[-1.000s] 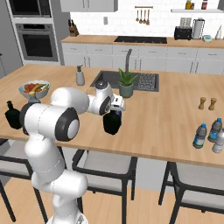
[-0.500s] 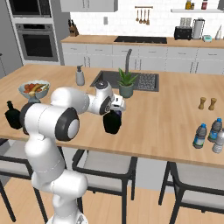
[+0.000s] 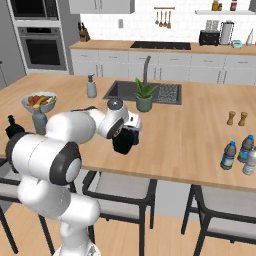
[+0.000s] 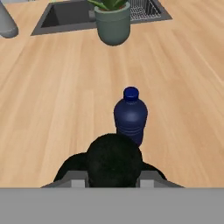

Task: Move the plastic bottles in the middle to the plastics group, and the glass bottles in the middle to the glass group.

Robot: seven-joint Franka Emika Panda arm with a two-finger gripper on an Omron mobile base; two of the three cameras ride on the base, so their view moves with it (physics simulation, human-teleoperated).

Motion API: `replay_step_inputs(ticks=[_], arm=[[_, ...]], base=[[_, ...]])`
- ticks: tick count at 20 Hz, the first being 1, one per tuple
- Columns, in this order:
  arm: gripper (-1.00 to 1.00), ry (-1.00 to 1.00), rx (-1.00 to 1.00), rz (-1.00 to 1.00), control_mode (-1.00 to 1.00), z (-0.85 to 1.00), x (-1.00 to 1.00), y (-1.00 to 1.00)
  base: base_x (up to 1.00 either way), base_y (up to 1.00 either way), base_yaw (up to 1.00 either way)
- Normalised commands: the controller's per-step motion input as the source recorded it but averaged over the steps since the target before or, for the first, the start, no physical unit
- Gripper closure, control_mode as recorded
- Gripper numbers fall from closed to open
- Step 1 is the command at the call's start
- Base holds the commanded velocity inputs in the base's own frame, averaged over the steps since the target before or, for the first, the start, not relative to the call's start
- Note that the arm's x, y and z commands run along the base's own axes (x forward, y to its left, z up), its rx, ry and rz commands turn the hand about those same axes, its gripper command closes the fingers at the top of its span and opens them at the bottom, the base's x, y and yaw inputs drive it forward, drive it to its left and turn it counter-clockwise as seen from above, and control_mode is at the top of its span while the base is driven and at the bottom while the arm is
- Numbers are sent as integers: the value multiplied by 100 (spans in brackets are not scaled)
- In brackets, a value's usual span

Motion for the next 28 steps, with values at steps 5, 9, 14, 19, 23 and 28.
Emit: replay_step_inputs(ticks=[5, 9, 14, 19, 23, 28], arm=[[100, -11, 0, 0, -100, 32, -16, 71], [100, 0, 0, 4, -100, 2, 0, 100], [100, 0, 0, 11, -100, 9, 0, 100], [100, 0, 0, 22, -100, 24, 0, 100], [100, 0, 0, 24, -100, 4, 1, 99], [100, -7, -3, 18, -100, 0, 0, 90]], base=[[0, 0, 0], [0, 0, 0], [0, 0, 0], [0, 0, 0], [0, 0, 0], [0, 0, 0]])
